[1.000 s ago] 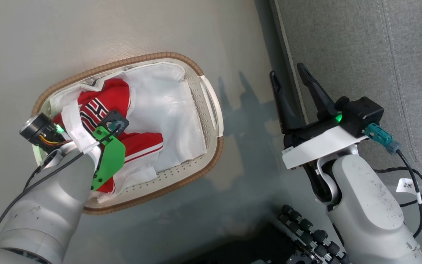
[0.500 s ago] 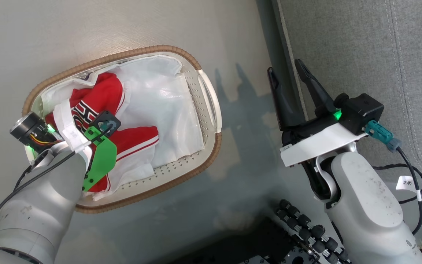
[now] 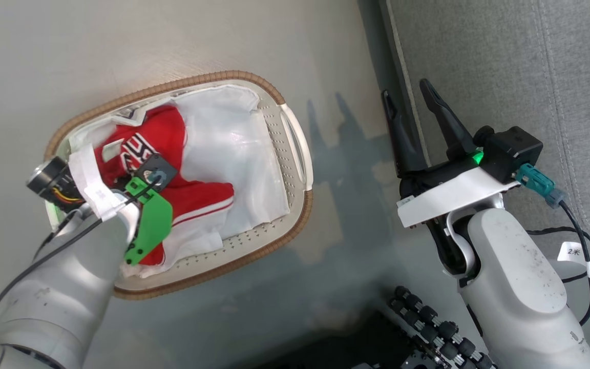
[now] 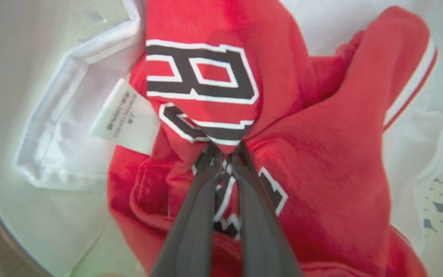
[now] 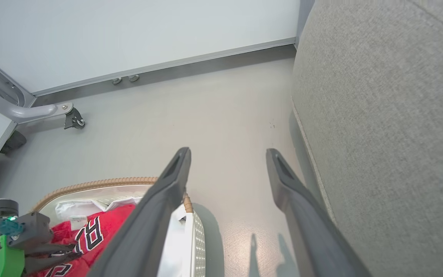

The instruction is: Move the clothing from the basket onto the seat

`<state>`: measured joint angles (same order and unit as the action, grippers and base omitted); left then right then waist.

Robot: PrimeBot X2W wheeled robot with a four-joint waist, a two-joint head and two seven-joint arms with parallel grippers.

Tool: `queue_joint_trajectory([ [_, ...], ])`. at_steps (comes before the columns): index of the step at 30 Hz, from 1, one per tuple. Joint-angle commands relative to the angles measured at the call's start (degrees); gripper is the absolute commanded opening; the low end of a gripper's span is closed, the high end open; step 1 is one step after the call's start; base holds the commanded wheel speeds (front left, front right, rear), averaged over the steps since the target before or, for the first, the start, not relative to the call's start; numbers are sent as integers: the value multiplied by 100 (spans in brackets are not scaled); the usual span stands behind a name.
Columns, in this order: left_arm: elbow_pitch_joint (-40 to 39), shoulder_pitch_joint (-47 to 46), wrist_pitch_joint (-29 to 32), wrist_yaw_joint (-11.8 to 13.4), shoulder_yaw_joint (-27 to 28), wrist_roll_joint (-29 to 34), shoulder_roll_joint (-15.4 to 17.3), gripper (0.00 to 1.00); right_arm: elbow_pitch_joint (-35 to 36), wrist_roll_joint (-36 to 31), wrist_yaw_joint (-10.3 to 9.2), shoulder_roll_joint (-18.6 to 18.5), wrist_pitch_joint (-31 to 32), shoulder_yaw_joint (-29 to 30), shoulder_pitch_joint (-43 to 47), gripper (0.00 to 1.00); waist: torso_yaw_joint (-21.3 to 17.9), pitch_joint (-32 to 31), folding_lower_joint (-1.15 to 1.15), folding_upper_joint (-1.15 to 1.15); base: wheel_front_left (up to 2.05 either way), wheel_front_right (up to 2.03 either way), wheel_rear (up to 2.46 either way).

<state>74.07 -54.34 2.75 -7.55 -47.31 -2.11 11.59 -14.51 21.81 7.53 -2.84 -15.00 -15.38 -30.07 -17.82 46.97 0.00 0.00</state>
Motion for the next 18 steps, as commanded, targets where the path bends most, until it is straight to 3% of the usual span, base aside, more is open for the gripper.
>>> queue_joint_trajectory([
  [1, -8, 68, -107, 14, -34, -74, -49, 0, -37, -33, -8, -19, -27, 30, -24, 100, 64, -175, 0, 0, 0, 0, 0],
  [18, -187, 506, -1369, 13, -594, -1416, -629, 0, -362, -457, -8, -22, -27, 437, 490, 100, 595, -1568, 0, 0, 0, 0, 0],
])
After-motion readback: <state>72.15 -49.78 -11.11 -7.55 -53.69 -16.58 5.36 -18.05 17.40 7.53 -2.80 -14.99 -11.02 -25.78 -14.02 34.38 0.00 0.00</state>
